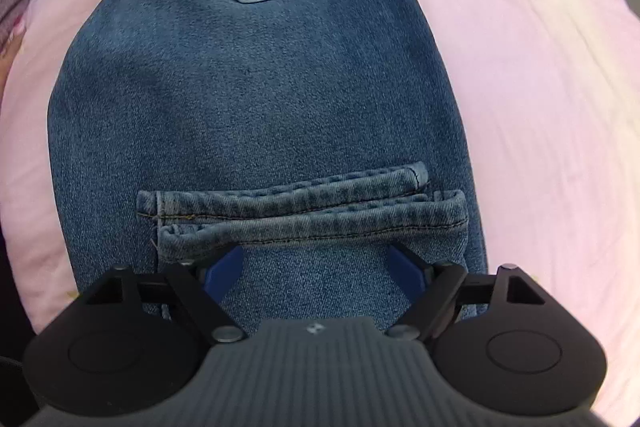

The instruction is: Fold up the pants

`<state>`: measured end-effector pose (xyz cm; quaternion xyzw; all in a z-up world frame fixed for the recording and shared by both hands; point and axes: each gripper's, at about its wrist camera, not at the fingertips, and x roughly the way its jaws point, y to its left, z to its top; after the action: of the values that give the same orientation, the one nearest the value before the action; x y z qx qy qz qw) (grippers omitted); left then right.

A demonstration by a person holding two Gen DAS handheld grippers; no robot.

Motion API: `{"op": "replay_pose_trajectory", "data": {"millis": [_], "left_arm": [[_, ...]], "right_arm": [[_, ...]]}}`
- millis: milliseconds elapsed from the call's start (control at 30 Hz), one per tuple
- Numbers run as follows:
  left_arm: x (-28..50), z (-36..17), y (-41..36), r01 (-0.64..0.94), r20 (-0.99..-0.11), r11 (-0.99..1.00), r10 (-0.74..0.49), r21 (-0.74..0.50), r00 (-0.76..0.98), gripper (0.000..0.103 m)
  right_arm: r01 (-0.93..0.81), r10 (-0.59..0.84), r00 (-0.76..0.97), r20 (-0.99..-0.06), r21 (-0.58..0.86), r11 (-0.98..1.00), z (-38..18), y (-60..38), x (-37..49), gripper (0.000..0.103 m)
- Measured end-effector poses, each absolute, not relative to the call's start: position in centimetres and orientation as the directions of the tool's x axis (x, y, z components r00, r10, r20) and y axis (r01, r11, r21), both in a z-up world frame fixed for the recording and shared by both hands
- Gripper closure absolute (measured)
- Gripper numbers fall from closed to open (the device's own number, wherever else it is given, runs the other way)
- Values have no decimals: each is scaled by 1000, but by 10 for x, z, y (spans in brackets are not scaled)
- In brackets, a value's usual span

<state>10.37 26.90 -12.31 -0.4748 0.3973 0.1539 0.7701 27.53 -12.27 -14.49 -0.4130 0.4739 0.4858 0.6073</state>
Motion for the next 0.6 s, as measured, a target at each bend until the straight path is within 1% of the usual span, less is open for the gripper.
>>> {"op": "replay_pose_trajectory", "data": {"millis": [100,200,233,267,300,333,367,467,600], "left_arm": [[112,-132,268,-613,-754,501,-131,-611,644,19],[117,-134,266,-617,-757,507,-117,-602,642,23],[117,-133,266,-617,-761,514,-113,-595,639,27],[116,-131,264,-618,-762,520,-106,-590,639,33],[114,-129,264,-619,-762,520,-100,-588,640,36],[110,-127,265,-619,-757,514,-96,-593,646,44],[109,-123,265,-613,-750,512,-100,-602,654,48],[104,-95,255,-544,-702,566,-88,-620,707,53],[112,-39,222,-410,-632,695,-82,-591,771,55]], "right_arm": [[-985,194,55,-980,-22,169,-151,-119,280,23],[-986,188,35,-982,-4,165,-153,-117,286,21],[-986,187,30,-982,2,169,-155,-116,288,20],[-985,187,28,-982,5,171,-156,-116,289,20],[-985,189,27,-982,6,172,-156,-116,290,20],[-985,191,28,-981,6,175,-155,-117,291,20],[-984,193,31,-981,4,178,-156,-117,291,20],[-981,192,51,-980,-13,194,-155,-118,289,20],[-970,183,91,-979,-45,240,-154,-121,278,20]]}}
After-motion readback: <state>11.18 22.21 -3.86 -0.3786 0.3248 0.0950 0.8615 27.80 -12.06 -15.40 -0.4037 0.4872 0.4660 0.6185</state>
